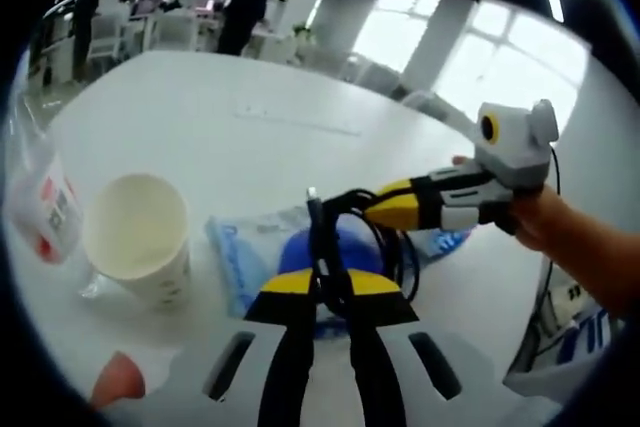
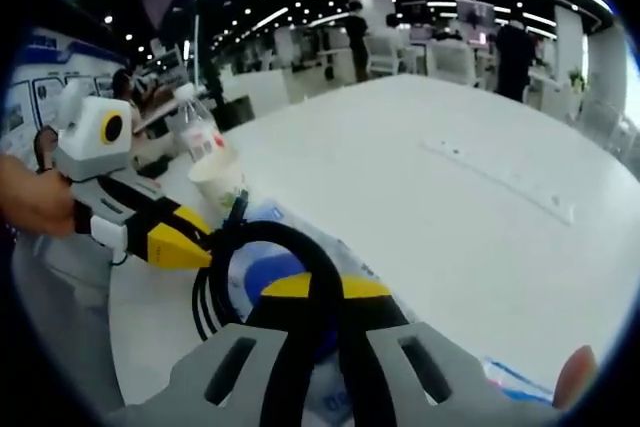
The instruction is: Arrange the tabletop items into an orderly group along one side of the table until the central work area is clear of visible clutter.
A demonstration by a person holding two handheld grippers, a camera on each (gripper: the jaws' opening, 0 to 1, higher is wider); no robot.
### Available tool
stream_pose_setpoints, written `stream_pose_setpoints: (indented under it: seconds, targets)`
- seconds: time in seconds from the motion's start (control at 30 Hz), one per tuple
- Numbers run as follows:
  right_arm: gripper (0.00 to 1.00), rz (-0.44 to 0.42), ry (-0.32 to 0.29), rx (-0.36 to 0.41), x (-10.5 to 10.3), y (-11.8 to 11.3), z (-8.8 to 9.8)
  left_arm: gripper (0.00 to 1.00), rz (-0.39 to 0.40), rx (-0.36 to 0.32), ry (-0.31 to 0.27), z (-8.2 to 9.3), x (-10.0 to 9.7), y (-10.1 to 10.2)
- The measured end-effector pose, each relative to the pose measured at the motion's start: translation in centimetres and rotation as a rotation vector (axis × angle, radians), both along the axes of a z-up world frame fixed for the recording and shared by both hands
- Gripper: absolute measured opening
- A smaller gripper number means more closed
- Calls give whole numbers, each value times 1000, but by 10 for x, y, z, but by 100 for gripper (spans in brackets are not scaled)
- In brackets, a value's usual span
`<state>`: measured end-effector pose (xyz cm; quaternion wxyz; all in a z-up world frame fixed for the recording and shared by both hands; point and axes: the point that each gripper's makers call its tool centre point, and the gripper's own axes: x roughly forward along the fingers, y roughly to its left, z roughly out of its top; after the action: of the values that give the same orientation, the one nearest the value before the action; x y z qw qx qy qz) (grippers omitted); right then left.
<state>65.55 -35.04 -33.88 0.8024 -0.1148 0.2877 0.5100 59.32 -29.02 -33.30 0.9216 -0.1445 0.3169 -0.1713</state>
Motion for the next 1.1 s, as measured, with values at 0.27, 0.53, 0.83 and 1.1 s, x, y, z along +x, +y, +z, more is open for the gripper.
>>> stream_pose_setpoints:
  seconds: [0.27,0.53,0.83,1.1]
  targets:
    - [7,-9,-21,3,-10,-6,15,8,-27,12,-27,14,-7,-5]
    - [7,-26,-42,5,-23,-18,31,8,-65,17,-51,29,-19,-15]
    - [7,-50,-59,-3,-40,-34,42,8,-112,16,-66,39,-34,-30]
    - [7,-80,-71,-6,-57,-50,51,8,-154,12,-78,48,-48,-43]
